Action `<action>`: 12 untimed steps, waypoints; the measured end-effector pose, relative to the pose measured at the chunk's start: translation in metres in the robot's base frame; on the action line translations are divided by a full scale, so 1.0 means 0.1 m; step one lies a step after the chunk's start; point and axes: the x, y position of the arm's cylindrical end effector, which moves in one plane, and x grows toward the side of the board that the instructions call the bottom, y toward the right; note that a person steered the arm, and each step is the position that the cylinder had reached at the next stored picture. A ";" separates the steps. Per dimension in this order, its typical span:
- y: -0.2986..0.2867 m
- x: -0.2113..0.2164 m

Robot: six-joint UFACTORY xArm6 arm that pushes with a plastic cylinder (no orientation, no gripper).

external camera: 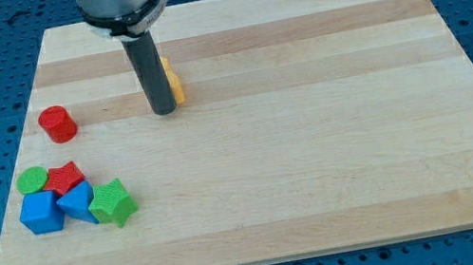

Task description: Move the green circle towards the center of the board

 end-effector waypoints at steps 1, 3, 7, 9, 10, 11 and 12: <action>0.00 -0.06; 0.32 0.44; 0.35 1.94; -1.18 2.20; -1.97 2.15; -1.98 2.11; -1.98 1.97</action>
